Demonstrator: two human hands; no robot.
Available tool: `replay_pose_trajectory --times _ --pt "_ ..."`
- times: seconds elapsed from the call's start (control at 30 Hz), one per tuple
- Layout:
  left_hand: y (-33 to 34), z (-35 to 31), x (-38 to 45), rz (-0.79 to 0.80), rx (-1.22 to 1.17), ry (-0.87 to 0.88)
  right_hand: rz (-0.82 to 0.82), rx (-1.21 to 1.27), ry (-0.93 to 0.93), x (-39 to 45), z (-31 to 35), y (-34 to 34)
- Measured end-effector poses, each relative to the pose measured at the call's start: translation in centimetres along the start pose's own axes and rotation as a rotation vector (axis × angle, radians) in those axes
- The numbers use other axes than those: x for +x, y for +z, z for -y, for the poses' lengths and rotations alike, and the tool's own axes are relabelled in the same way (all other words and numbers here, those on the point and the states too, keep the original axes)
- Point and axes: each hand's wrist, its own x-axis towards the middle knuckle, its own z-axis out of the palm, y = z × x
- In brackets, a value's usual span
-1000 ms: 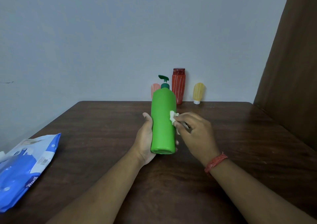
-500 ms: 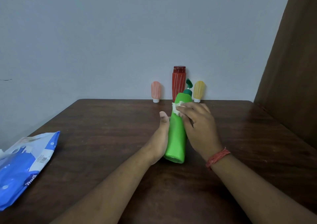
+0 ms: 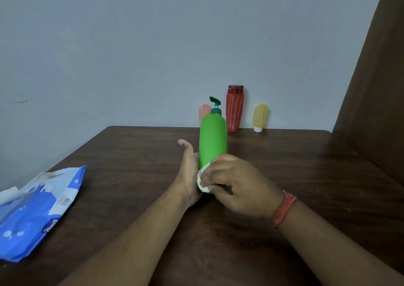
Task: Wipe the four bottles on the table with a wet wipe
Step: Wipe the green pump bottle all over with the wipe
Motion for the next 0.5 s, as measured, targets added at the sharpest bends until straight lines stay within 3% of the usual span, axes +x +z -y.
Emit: replay_pose_trajectory --times 0.13,0.37,0.5 --pt "-0.4 0.0 0.2 0.002 -0.096 -0.011 -0.025 -0.030 -0.063 -0.5 -0.3 0.0" --pt "-1.0 -0.5 0.6 -0.027 -0.330 -0.015 -0.317 -0.259 0.009 -0.4 -0.2 1.4" --pt "-0.9 -0.6 1.1 -0.135 -0.396 -0.001 -0.230 -0.307 -0.038 0.1 0.6 2.9"
